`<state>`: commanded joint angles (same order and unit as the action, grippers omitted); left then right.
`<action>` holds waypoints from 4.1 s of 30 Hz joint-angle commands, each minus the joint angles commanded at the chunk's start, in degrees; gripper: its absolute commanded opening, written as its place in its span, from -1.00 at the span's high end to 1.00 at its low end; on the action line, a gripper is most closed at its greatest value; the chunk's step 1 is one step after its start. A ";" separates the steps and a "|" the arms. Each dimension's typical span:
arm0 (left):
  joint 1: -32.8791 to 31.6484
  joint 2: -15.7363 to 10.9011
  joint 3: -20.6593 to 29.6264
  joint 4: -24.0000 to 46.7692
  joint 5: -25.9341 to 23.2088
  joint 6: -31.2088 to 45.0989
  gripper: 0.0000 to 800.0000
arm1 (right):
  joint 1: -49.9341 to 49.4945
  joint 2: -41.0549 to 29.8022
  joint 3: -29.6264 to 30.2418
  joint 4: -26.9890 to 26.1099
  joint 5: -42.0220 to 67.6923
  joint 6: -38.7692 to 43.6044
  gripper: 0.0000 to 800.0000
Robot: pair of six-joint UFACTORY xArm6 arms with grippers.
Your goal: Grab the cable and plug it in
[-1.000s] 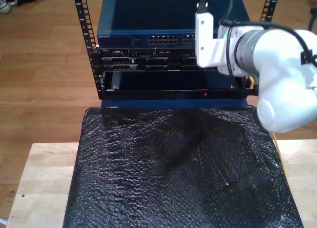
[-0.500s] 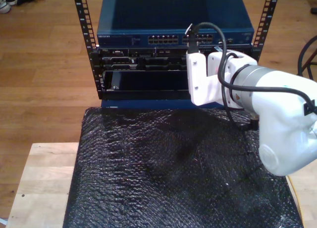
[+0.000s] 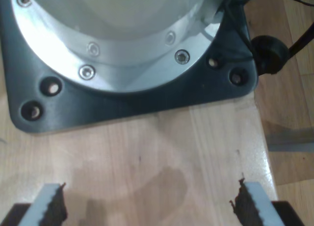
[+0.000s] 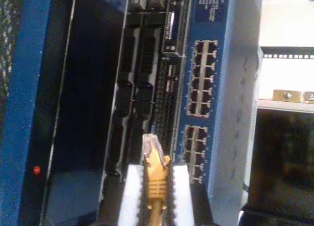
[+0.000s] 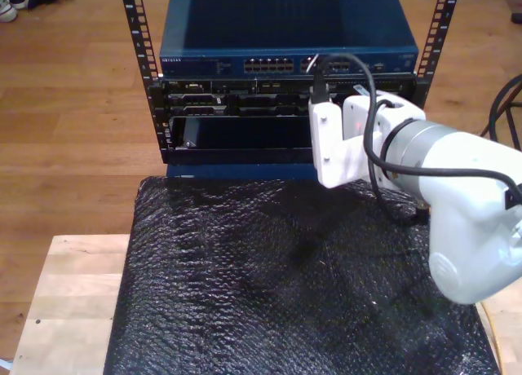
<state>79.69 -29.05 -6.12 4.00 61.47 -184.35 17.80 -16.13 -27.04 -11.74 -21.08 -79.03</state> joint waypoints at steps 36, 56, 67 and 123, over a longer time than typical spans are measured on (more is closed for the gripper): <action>0.00 0.00 0.00 0.00 0.00 0.00 -1.00 | -1.32 22.86 -5.71 7.56 -34.46 -4.31 1.00; 0.00 0.00 0.00 0.00 0.09 0.00 -1.00 | 5.27 35.16 -15.12 28.40 -51.87 -20.40 1.00; 0.00 0.00 0.00 0.00 0.00 0.00 -1.00 | 6.15 40.79 -17.67 32.62 -55.47 -20.57 1.00; 0.00 0.00 0.00 0.00 0.00 0.00 -1.00 | 10.20 59.08 -42.81 50.64 -55.21 -26.90 1.00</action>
<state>79.69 -29.05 -6.12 4.00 61.47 -184.35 28.00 42.95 -69.86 38.90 -76.29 -105.93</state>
